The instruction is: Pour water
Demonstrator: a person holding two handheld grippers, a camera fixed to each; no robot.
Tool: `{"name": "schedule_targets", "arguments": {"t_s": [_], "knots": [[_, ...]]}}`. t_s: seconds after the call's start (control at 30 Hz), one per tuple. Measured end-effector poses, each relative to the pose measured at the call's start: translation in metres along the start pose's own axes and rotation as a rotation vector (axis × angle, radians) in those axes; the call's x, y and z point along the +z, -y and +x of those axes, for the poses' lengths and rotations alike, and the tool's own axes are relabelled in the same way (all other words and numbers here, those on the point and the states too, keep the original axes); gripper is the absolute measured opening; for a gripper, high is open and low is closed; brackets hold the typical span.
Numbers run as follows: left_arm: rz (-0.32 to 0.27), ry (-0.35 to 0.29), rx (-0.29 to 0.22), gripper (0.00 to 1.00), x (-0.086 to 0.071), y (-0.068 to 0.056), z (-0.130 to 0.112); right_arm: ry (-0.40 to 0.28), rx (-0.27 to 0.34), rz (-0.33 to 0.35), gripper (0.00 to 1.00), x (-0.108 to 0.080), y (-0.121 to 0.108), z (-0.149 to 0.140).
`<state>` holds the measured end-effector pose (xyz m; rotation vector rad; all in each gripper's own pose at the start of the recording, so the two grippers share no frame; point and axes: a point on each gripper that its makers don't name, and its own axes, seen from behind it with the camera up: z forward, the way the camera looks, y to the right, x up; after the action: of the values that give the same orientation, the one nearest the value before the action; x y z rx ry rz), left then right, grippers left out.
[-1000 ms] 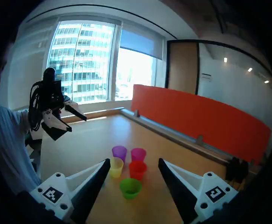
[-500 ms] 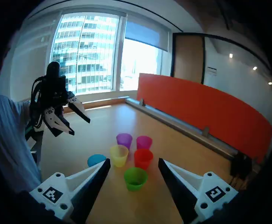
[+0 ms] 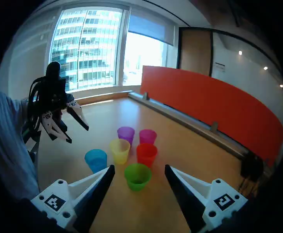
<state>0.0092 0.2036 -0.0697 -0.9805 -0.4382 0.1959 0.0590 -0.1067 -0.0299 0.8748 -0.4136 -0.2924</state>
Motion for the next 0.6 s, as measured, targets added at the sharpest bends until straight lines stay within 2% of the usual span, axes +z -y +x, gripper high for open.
{"name": "schedule_targets", "arguments": {"t_s": [0.27,0.6], "knots": [[0.007,0.060,-0.024,0.93,0.015,0.004,-0.028,0.018,0.008,0.002,1.00,0.008,-0.002,-0.011],[-0.004,0.117,-0.012,0.93,0.038,0.001,-0.049,0.043,0.011,0.003,1.00,0.015,-0.005,-0.023]]}}
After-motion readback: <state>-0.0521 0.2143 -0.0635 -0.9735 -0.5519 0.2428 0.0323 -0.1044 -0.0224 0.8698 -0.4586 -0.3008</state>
